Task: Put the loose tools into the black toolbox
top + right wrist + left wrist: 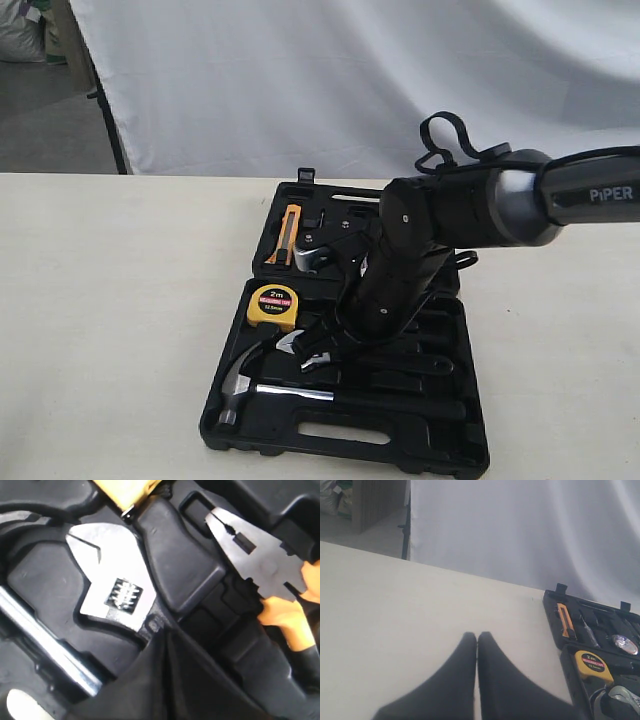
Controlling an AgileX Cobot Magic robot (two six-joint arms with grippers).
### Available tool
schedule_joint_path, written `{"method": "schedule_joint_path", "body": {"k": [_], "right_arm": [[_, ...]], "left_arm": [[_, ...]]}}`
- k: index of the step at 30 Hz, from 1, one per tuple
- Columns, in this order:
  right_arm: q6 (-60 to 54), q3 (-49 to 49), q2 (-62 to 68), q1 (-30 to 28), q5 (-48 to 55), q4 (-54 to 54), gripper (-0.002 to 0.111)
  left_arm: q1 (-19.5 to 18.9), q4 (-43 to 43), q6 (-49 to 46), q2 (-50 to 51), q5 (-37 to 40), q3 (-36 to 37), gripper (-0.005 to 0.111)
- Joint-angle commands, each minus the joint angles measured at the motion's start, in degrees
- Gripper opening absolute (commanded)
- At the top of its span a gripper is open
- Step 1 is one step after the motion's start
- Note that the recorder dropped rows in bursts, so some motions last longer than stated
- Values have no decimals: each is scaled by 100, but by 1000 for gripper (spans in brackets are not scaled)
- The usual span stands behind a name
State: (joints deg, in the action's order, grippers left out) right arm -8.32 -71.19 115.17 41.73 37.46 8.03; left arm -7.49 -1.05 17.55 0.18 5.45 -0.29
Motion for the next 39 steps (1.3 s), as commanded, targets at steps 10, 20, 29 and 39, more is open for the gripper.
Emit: {"method": "schedule_joint_path", "body": {"k": [10, 20, 29, 39], "right_arm": [[-207, 125, -518, -33, 338, -101, 0], [-196, 125, 376, -33, 199, -218, 0], [-168, 125, -479, -33, 410, -195, 0], [147, 125, -1372, -33, 296, -208, 0]], "left_arm": [[-145, -25, 27, -18, -41, -15, 1], [-145, -25, 27, -18, -41, -15, 1], [-145, -25, 27, -18, -41, -15, 1], [-145, -25, 27, -18, -41, -15, 1]]}}
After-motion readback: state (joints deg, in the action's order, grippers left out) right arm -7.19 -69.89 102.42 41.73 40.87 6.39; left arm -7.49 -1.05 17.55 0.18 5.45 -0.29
